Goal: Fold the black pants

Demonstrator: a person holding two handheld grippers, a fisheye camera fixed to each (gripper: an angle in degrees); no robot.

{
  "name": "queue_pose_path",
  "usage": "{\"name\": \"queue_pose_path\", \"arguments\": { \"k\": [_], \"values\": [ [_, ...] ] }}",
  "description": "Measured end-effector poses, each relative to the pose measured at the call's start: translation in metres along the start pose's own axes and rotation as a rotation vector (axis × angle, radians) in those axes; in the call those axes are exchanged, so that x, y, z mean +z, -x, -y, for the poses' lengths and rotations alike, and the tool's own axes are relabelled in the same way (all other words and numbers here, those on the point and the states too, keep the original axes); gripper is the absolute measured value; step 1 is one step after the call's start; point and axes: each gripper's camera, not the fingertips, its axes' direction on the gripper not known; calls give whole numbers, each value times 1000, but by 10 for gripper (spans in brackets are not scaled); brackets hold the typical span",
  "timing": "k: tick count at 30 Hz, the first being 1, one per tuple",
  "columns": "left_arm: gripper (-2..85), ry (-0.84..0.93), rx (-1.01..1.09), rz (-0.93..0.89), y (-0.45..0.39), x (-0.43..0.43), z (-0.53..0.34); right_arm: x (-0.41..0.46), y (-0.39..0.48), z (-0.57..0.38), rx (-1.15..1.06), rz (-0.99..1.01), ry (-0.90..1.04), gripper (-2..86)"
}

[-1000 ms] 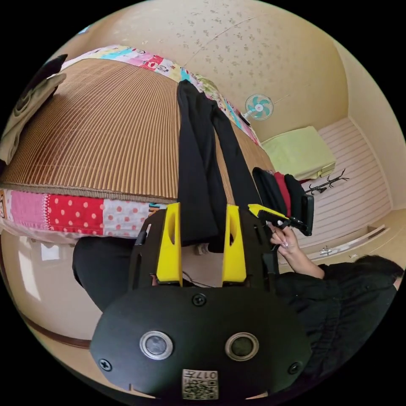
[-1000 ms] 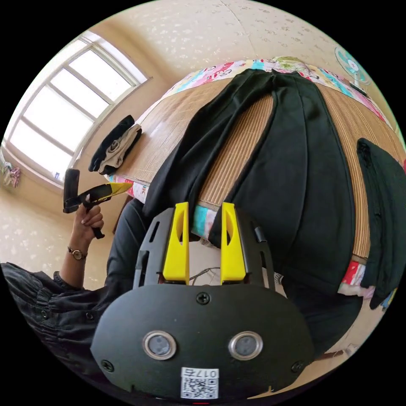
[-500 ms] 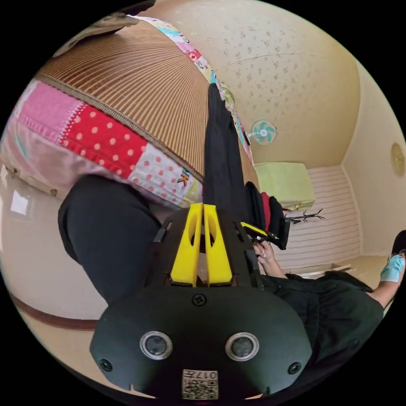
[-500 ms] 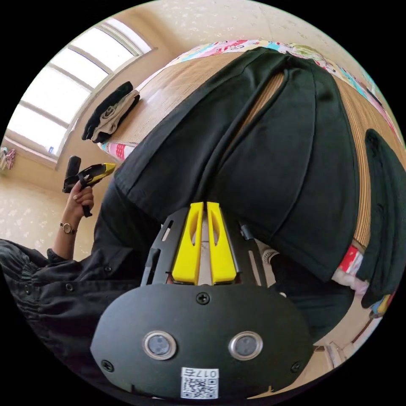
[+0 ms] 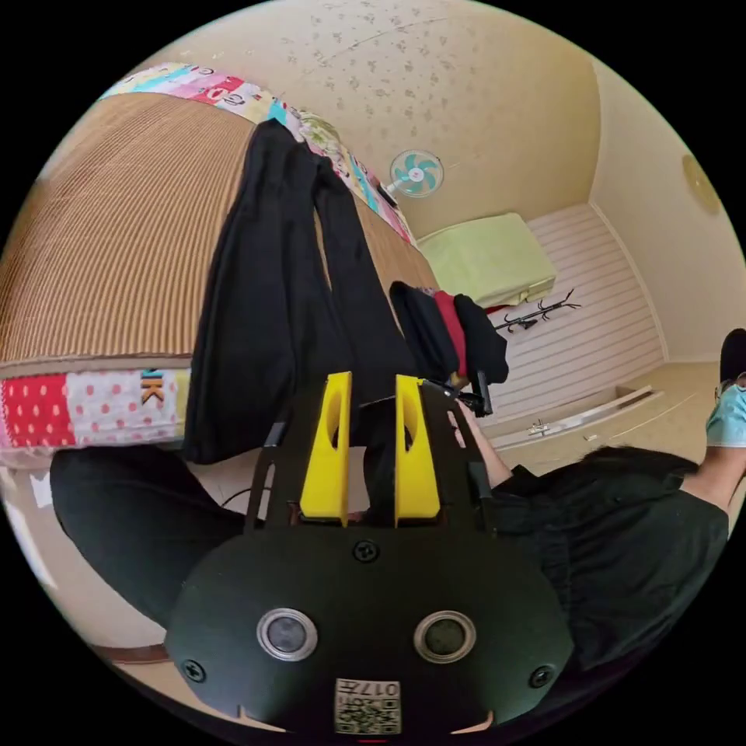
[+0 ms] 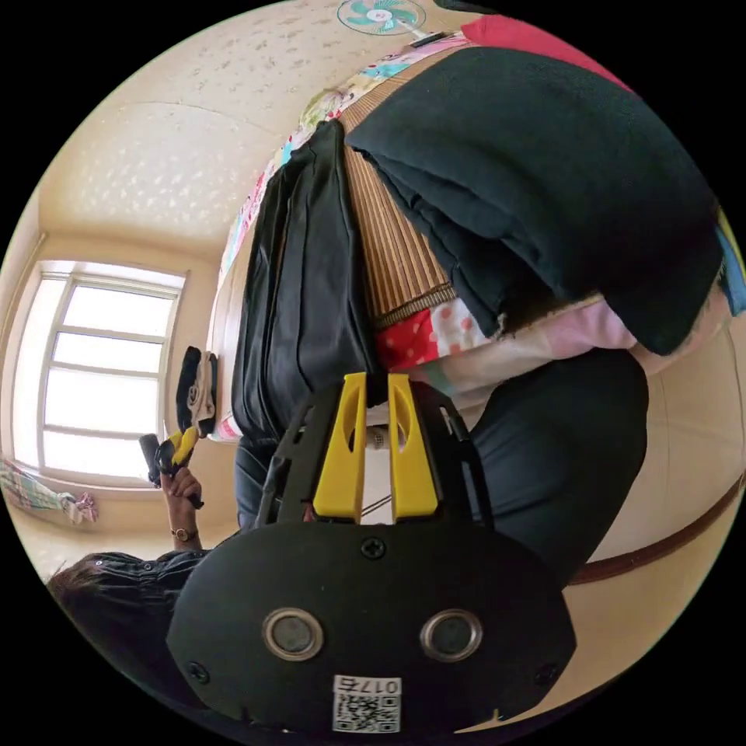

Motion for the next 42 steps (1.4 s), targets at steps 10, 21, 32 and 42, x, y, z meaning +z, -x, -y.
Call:
{"name": "queue_pose_path", "arguments": {
  "k": [10,21,32,42],
  "values": [
    [54,418,97,121,-83,194,101,-13,157,-46,-593,172,123,44],
    [19,177,-9,6,-57,166,52,20,130,249,-396,30,108,158],
    [4,54,67,-63,-44,95,29,197,260,401,-288,-364,-253,27],
    [23,-250,-300,79,44,-43,-82,413,496,300,-728,-186,75,41]
  ]
}}
